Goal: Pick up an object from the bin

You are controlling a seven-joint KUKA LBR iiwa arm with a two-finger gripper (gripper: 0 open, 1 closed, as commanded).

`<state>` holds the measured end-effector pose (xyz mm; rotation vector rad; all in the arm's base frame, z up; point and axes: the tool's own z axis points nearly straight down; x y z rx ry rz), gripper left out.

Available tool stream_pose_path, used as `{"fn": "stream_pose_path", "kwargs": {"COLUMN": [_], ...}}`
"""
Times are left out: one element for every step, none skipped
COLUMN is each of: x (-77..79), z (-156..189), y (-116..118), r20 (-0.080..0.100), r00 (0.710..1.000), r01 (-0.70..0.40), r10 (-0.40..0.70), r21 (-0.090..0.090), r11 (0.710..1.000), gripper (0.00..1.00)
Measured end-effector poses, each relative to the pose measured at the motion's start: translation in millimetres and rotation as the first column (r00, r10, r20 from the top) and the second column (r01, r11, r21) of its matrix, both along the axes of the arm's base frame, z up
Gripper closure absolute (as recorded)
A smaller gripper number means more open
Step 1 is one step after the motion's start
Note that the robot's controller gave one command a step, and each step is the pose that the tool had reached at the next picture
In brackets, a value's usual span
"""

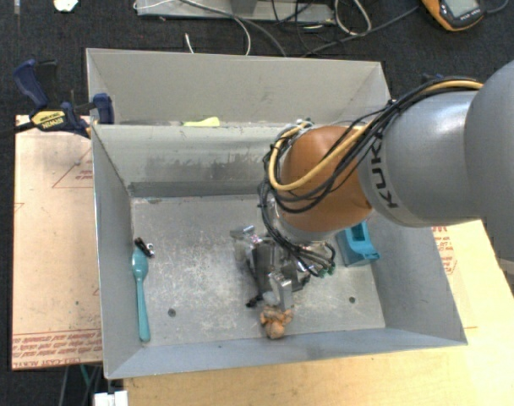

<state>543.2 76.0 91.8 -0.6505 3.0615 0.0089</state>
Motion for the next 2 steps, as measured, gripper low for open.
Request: {"fn": "stream_pose_path", "kwargs": {"x": [32.9, 33.0], "z": [-21.2, -21.3], "y": [-51.2, -51.2], "r20": [-0.008, -0.008], "r00": [0.993, 0.993], "r01": [-0.12, -0.12], "r10": [0.12, 0.12], "r21": [-0.003, -0.003], "r11": [0.993, 0.993], "gripper": [1.0, 1.0]}}
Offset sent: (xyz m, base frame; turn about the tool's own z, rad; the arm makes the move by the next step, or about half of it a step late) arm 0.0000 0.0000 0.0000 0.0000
